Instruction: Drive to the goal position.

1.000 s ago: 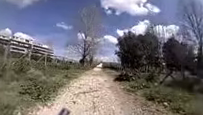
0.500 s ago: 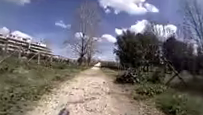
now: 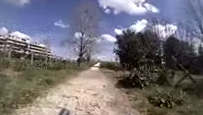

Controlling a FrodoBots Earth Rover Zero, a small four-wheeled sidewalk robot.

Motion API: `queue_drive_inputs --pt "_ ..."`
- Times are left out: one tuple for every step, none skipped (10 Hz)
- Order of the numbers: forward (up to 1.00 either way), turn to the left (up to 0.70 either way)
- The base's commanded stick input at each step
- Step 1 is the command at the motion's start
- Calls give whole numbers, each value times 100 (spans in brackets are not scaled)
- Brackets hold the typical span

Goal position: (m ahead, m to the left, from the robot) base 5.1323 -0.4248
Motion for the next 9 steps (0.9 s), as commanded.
queue_drive_inputs --pt "100 0" --pt "100 0" --pt "100 0" --pt "100 17" --pt "100 27" --pt "100 27" --pt "100 8" --pt "100 10" --pt "100 23"
